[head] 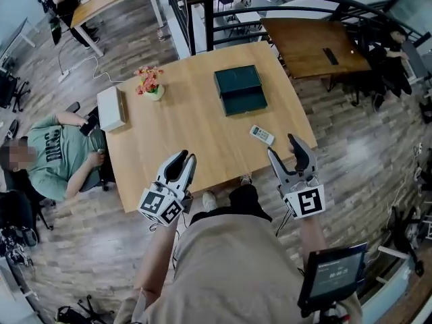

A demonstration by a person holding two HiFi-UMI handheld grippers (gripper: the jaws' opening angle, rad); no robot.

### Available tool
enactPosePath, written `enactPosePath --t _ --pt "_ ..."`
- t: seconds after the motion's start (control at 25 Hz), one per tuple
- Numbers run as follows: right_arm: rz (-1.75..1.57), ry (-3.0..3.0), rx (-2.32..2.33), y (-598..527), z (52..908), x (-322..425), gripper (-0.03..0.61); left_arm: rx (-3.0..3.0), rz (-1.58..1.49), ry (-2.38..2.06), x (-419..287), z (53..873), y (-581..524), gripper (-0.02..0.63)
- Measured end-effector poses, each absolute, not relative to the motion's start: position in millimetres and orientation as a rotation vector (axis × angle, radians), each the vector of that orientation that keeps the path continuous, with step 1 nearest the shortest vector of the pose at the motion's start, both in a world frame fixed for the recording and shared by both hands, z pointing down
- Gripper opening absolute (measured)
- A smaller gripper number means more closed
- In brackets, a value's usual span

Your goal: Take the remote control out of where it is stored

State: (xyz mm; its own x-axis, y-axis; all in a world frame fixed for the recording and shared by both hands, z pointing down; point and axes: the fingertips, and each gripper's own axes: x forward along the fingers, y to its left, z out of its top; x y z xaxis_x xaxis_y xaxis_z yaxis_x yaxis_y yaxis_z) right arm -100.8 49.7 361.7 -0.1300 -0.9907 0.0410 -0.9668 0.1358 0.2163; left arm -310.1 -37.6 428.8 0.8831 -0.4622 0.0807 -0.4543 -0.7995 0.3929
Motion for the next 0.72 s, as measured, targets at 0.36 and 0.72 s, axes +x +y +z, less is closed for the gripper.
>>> enactPosePath --t 0.36,0.72 --pt "-0.235 -2.191 2.054 134.2 357.0 -100.4 0.21 2.685 0.053 -0.639 -315.0 436.4 19.0 0.078" --pt "-0.122 -2.265 2.057 186.8 352.9 -68.0 0.21 2.636 0.093 -0.763 -285.4 430.7 72.5 0.078"
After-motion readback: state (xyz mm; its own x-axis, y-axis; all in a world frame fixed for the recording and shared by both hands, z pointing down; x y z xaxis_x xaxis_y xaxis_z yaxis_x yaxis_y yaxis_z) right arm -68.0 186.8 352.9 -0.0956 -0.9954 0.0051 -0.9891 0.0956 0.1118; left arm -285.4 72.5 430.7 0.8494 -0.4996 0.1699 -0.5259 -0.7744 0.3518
